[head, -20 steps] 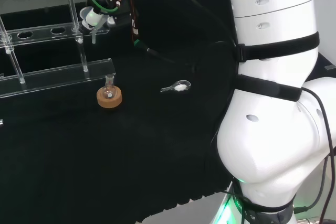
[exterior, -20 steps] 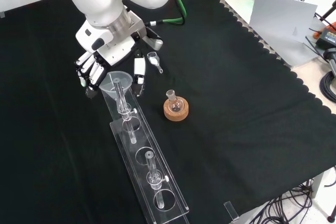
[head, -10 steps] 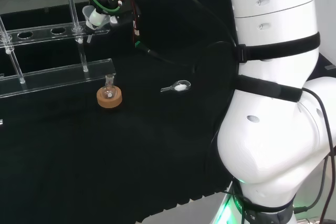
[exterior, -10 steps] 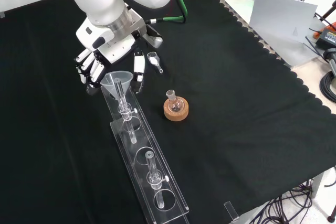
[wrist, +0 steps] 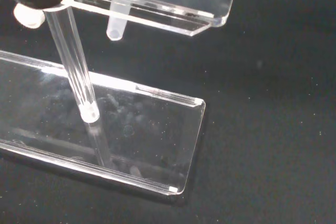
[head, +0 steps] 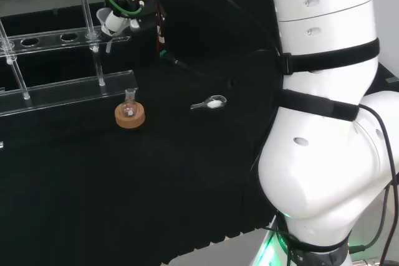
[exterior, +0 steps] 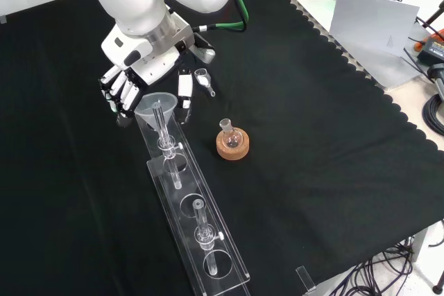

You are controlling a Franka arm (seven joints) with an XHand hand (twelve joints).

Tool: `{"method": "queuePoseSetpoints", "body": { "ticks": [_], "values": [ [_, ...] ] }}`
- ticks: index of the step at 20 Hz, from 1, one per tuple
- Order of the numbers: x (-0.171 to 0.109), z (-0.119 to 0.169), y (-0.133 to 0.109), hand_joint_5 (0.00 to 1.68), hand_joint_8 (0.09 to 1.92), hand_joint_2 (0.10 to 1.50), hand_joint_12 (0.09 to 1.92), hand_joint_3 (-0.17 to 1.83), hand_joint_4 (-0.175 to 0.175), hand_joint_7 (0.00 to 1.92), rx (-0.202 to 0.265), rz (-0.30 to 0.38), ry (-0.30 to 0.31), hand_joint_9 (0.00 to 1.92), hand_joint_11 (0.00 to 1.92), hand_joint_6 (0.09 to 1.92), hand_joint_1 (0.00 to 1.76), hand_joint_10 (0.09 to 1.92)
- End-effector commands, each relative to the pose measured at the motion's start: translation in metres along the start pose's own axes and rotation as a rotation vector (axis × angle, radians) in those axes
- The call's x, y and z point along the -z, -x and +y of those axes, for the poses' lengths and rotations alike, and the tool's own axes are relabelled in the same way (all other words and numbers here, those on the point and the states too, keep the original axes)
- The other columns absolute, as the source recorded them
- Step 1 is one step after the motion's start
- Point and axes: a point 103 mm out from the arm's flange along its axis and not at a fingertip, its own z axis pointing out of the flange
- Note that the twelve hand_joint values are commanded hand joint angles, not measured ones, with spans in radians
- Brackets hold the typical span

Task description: Pick up the funnel from the transparent funnel stand.

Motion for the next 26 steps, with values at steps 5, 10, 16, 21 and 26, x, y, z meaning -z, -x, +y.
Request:
{"method": "queuePoseSetpoints", "body": {
  "ticks": [5,10,16,21,26],
  "values": [
    [0.007,-0.001,0.003,0.59,0.53,0.78,1.2,0.08,-0.052,0.85,-0.002,-0.017,0.014,0.41,0.0,0.09,0.75,0.66],
    [0.014,-0.003,0.008,0.59,0.53,0.77,1.2,0.08,-0.053,0.85,-0.01,-0.022,0.03,0.41,0.0,0.09,0.75,0.65],
    [0.023,-0.006,0.009,0.6,0.53,0.77,1.2,0.09,-0.053,0.86,0.0,-0.059,0.029,0.42,0.0,0.09,0.75,0.64],
    [0.032,-0.009,0.009,0.61,0.53,0.77,1.2,0.09,-0.051,0.87,-0.008,-0.087,0.029,0.43,0.0,0.09,0.75,0.64],
    [0.042,-0.013,0.013,0.61,0.53,0.77,1.2,0.09,-0.051,0.87,0.011,-0.105,0.044,0.43,0.0,0.09,0.75,0.64]
  ]
}}
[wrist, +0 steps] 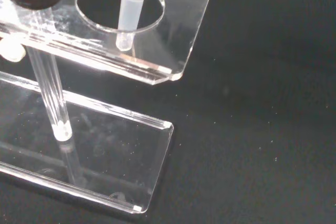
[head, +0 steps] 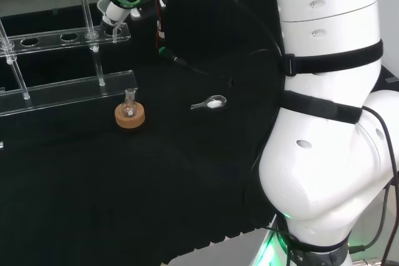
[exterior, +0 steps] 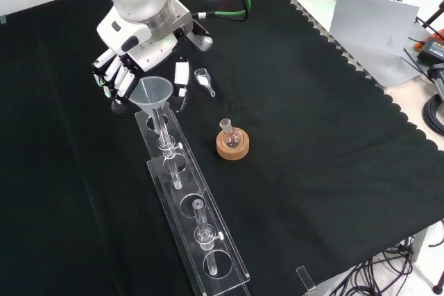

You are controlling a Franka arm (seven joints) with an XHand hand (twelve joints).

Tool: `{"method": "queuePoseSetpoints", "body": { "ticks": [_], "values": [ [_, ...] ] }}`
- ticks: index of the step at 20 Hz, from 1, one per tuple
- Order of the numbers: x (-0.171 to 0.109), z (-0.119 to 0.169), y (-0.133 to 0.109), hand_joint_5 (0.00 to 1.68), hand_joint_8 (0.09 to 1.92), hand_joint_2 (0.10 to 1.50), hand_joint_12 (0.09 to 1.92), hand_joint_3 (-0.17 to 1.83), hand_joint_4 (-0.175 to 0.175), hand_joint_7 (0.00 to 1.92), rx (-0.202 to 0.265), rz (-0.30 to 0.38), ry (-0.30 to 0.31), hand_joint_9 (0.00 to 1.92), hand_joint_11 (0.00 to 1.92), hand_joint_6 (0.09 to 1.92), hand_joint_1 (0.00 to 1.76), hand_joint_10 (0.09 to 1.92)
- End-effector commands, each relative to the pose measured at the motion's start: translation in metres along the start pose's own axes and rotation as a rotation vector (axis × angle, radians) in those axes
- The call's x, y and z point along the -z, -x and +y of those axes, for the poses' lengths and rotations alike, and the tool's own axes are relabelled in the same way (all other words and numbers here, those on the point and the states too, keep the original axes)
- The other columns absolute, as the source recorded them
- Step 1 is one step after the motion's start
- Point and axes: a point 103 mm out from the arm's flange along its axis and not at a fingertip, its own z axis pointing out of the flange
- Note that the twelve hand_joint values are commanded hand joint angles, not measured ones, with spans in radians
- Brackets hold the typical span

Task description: Pick up the funnel from the transparent funnel stand.

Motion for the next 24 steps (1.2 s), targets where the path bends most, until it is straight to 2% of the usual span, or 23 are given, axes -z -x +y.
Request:
{"method": "queuePoseSetpoints", "body": {
  "ticks": [1,9,17,24],
  "values": [
    [0.011,-0.005,0.005,0.61,0.53,0.77,1.2,0.09,-0.051,0.87,0.025,-0.023,0.015,0.43,0.0,0.09,0.75,0.64],
    [0.031,-0.01,0.008,0.62,0.52,0.77,1.2,0.1,-0.05,0.87,0.044,-0.045,0.045,0.43,0.0,0.09,0.75,0.63],
    [0.062,-0.026,0.019,0.63,0.52,0.77,1.2,0.1,-0.049,0.88,0.038,-0.042,0.098,0.44,0.0,0.09,0.75,0.63],
    [0.082,-0.041,0.027,0.63,0.52,0.77,1.2,0.1,-0.049,0.89,0.034,-0.048,0.106,0.44,0.0,0.09,0.75,0.62]
  ]
}}
